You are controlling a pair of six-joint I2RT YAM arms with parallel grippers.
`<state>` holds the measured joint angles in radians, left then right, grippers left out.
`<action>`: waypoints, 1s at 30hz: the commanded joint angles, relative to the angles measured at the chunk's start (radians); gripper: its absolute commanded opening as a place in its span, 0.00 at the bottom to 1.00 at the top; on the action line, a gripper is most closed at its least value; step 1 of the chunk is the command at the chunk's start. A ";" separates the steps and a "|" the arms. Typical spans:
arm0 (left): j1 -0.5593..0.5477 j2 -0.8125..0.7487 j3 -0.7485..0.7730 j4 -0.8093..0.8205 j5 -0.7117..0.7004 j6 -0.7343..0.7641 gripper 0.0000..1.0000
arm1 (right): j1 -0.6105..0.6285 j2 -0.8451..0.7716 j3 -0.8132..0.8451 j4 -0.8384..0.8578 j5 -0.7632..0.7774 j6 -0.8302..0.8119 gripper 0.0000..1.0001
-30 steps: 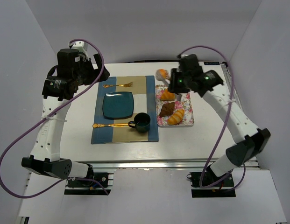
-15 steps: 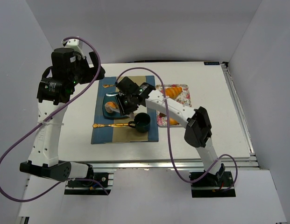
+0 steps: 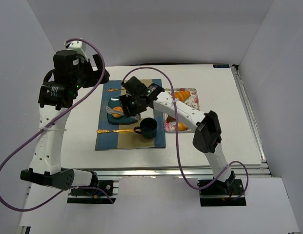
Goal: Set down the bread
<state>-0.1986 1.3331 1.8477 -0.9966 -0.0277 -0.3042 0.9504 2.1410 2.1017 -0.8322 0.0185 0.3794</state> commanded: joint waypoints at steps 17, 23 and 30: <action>-0.002 -0.041 0.001 -0.007 0.014 -0.001 0.98 | -0.228 -0.711 -0.544 -0.070 0.348 0.240 0.61; -0.002 -0.041 -0.016 0.007 0.026 -0.012 0.98 | -0.297 -0.963 -0.874 -0.087 0.298 0.404 0.60; -0.002 -0.041 -0.025 0.013 0.074 -0.019 0.98 | -0.308 -1.081 -1.051 -0.062 0.267 0.526 0.59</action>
<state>-0.1986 1.3239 1.8275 -0.9997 0.0158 -0.3161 0.6460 1.0958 1.0664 -0.9211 0.2855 0.8158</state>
